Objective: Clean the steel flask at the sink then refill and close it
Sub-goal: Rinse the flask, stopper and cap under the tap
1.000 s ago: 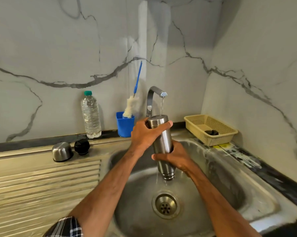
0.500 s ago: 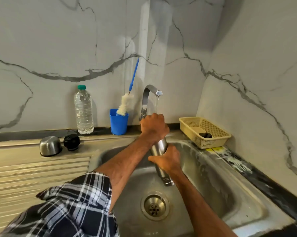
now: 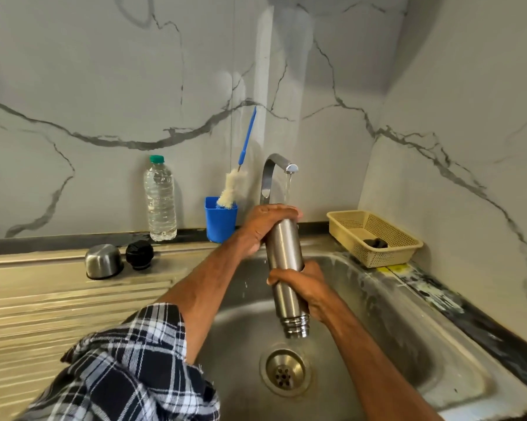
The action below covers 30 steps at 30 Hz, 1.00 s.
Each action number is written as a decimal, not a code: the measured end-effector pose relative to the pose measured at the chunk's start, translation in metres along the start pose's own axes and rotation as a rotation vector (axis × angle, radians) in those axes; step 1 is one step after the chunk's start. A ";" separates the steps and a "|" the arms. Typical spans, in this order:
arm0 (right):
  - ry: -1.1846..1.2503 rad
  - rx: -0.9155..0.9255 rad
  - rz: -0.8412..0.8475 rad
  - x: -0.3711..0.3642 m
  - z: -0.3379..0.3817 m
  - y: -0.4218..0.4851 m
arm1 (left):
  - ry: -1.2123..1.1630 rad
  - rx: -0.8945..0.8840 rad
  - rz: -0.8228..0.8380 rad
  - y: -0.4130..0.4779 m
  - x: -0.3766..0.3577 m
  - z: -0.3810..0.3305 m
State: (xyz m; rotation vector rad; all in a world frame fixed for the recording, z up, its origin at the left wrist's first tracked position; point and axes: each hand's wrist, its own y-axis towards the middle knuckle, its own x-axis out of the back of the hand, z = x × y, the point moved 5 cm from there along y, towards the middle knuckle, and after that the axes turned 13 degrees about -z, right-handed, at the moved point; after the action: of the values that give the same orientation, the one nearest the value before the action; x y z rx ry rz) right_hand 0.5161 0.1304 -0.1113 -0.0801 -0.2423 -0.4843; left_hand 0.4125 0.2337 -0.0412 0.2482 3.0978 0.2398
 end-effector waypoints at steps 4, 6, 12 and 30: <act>-0.198 0.106 -0.105 0.002 -0.002 0.004 | 0.163 -0.036 -0.341 -0.005 -0.002 0.019; -0.355 0.187 -0.199 0.006 -0.003 0.006 | 0.343 -0.121 -0.437 -0.013 -0.008 0.018; -0.574 0.327 -0.303 0.011 0.002 0.007 | 0.923 -0.337 -0.373 -0.016 -0.024 -0.014; -0.012 0.071 -0.094 -0.001 0.001 0.000 | -0.019 -0.037 -0.240 -0.009 -0.009 0.011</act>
State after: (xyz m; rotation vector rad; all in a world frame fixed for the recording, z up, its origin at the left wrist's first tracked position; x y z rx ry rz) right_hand 0.5152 0.1310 -0.1109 -0.0026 -0.2752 -0.5682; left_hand 0.4200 0.2252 -0.0534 -0.1216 3.0618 0.2845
